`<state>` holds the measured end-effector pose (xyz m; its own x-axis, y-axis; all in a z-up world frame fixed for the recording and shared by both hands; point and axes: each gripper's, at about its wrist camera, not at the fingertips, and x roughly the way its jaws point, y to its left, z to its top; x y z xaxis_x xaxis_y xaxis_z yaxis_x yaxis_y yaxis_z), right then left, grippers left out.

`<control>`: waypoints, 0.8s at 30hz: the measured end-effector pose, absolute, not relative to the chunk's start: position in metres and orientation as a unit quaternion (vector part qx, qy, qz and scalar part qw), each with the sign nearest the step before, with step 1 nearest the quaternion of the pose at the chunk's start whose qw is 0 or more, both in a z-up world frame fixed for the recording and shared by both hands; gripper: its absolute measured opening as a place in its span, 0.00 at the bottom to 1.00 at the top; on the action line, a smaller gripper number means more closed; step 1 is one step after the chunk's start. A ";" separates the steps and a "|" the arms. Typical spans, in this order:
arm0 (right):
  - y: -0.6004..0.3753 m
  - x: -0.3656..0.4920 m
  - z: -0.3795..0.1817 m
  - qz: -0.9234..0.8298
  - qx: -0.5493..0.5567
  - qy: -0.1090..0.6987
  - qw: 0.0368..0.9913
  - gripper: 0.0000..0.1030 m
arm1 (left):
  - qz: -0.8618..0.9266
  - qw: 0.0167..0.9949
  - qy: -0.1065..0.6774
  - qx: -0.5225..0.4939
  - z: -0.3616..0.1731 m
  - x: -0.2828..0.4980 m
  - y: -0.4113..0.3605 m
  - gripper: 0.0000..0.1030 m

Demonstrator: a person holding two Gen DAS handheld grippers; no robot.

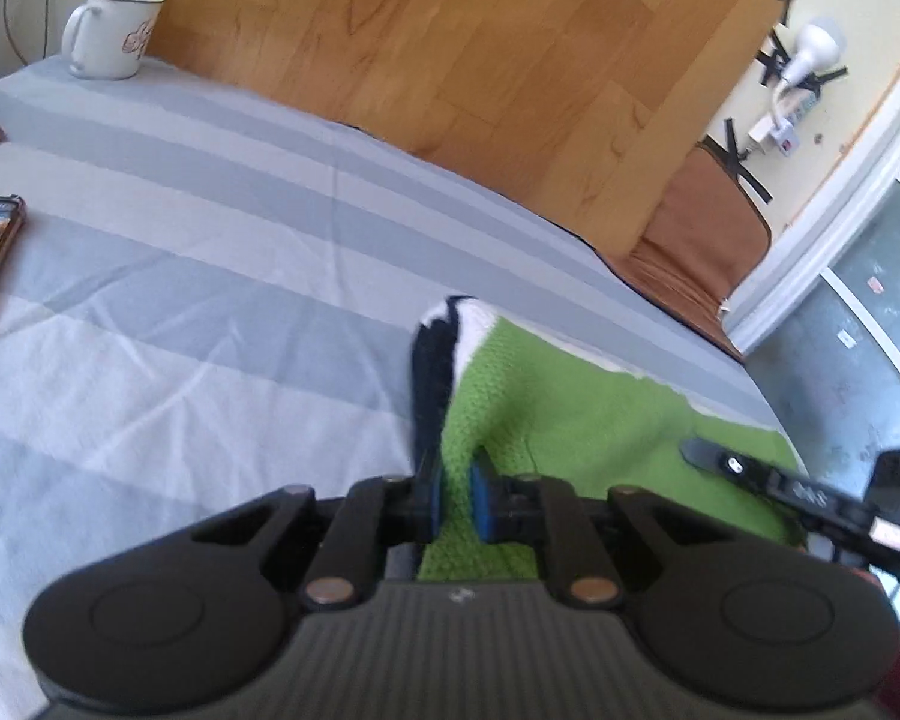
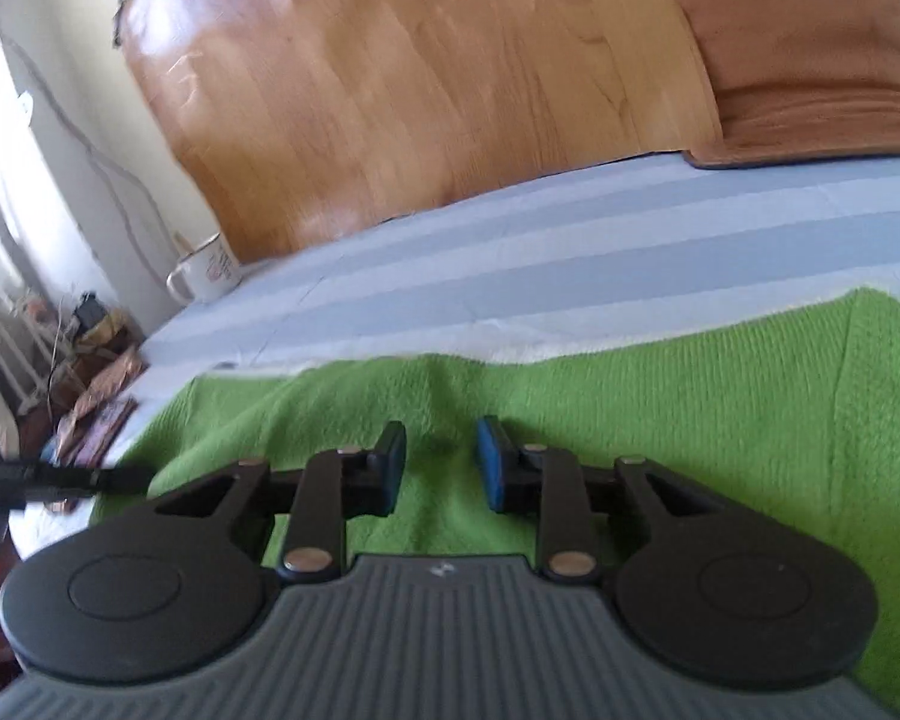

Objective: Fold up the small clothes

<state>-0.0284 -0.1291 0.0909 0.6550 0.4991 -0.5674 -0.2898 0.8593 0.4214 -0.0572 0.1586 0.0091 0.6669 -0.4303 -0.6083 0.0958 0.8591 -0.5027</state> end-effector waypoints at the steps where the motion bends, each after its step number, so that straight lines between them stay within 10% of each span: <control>1: -0.130 -0.031 0.095 0.224 0.144 0.354 0.897 0.29 | -0.148 0.885 0.385 -0.216 0.008 -0.055 0.157 0.15; 8: -0.158 -0.069 0.119 0.223 0.137 0.306 0.915 0.30 | -0.141 0.922 0.313 -0.179 0.050 -0.082 0.152 0.34; 18: -0.166 -0.066 0.104 0.157 0.100 0.299 0.936 0.28 | -0.241 0.906 0.326 -0.121 0.043 -0.019 0.051 0.24; 24: -0.231 -0.065 0.079 0.109 0.217 0.317 0.917 0.00 | -0.177 0.920 0.338 -0.085 0.014 0.009 0.045 0.06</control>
<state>-0.0652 -0.2310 0.0792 0.7748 0.3384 -0.5340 -0.0630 0.8818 0.4674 0.0093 0.0447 0.0137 0.7082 -0.3843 -0.5922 0.2688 0.9225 -0.2772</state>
